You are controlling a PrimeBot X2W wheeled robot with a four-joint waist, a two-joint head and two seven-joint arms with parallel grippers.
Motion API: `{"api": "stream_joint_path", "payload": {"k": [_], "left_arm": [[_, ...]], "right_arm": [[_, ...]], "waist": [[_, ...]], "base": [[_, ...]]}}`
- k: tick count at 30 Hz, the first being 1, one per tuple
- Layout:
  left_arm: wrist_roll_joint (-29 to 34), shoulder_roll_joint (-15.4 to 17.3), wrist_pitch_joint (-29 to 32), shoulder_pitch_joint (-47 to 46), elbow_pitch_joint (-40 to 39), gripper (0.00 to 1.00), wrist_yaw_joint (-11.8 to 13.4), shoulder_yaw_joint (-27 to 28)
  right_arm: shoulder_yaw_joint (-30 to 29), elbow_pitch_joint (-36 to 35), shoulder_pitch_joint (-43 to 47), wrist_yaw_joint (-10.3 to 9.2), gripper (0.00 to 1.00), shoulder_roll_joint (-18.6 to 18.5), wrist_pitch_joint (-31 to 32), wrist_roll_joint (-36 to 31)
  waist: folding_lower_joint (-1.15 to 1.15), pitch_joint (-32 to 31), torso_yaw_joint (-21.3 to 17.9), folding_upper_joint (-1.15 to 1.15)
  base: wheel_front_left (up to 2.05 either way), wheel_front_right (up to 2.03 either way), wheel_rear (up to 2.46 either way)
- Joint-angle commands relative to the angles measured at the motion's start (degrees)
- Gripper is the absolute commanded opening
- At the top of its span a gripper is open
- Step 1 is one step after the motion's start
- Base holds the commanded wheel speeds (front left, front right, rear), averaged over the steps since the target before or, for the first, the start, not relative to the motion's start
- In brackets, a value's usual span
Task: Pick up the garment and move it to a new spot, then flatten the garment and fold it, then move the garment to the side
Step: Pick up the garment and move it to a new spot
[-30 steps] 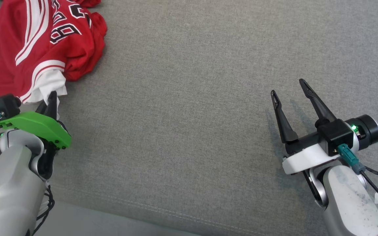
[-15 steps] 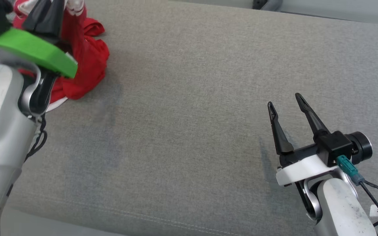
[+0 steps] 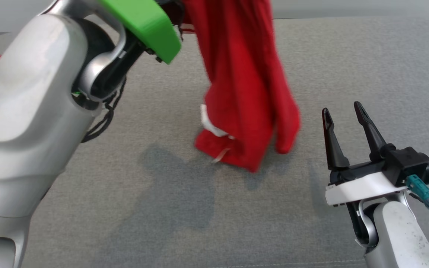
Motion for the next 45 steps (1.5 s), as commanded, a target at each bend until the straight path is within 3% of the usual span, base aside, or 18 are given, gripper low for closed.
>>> {"api": "stream_joint_path", "payload": {"k": [1, 5, 9, 16, 26, 27, 28, 29, 32, 36, 42, 45], "left_arm": [[0.45, -1.11, 0.66, -0.8, -0.28, 0.0, 0.66, -0.81], [-0.05, -1.95, 1.83, 2.1, 1.84, 0.0, 1.23, -2.78], [-0.58, -0.51, -0.23, 7.66, 7.55, 0.0, 1.06, -3.71], [-1.79, 1.76, -6.48, 21.27, 26.35, 0.0, 3.18, -4.17], [-7.24, -6.96, -15.28, 29.41, 45.51, 0.02, -0.21, -2.52], [-7.41, -7.92, -16.24, 29.43, 46.38, 0.47, -0.47, -2.4], [-7.62, -8.91, -16.7, 29.62, 47.13, 0.8, -0.81, -2.33], [-7.72, -9.76, -17.3, 29.88, 47.7, 1.0, -1.1, -2.42], [-6.89, -11.04, -18.89, 30.88, 47.66, 1.0, -1.75, -3.07], [-5.54, -10.03, -20.57, 34.47, 41.9, 1.0, -1.14, -0.31], [7.04, -6.75, -20.57, 47.87, 19.49, 1.0, 4.64, 11.78], [12.75, -6.85, -20.57, 56.12, 11.97, 1.0, 6.32, 17.02]], "right_arm": [[-0.54, -0.46, -0.28, -0.04, 1.0, -0.09, -0.2, 0.99], [-1.15, -0.84, -0.52, -0.04, 1.0, -0.08, -0.2, 2.27], [-1.44, -0.7, 0.08, -0.04, 1.0, -0.09, -0.2, 3.41], [-2.0, -0.17, 1.61, -0.04, 1.0, -0.08, -0.21, 3.61], [-1.42, 0.69, 3.17, -0.04, 1.0, -0.11, -0.2, -0.31], [-1.44, 0.73, 3.44, -0.04, 1.0, -0.11, -0.2, -0.68], [-1.32, 0.74, 3.71, -0.04, 1.0, -0.1, -0.2, -1.06], [-1.28, 0.7, 3.93, -0.04, 1.0, -0.12, -0.21, -1.39], [-0.79, 0.08, 4.63, -0.04, 1.0, -0.14, -0.21, -2.21], [-0.84, -2.06, 6.66, -0.04, 1.0, -0.15, -0.21, -3.24], [-2.77, -5.41, 11.46, -0.04, 1.0, -0.11, -0.21, -5.11], [-3.51, -6.1, 14.15, -0.04, 1.0, -0.14, -0.2, -6.38]], "waist": [[0.0, 0.86, -7.06, 0.0], [0.0, 2.02, -10.95, 0.0], [0.0, 2.57, -13.71, 0.0], [0.0, 1.8, -14.97, 0.0], [0.0, -1.29, -9.16, 0.0], [0.0, -1.94, -8.34, 0.0], [0.0, -2.59, -7.63, 0.0], [0.0, -3.33, -7.01, 0.0], [0.0, -5.47, -5.87, 0.0], [0.0, -8.37, -4.84, 0.0], [0.0, -11.38, -2.22, 0.0], [0.0, -12.51, -1.28, 0.0]], "base": [[0.0, 0.0, 0.0], [0.0, 0.0, 0.0], [0.0, 0.0, 0.0], [0.0, 0.0, 0.0], [0.0, 0.0, 0.0], [0.0, 0.0, 0.0], [0.0, 0.0, 0.0], [0.0, 0.0, 0.0], [0.0, 0.0, 0.0], [0.0, 0.0, 0.0], [0.0, 0.0, 0.0], [0.0, 0.0, 0.0]]}}
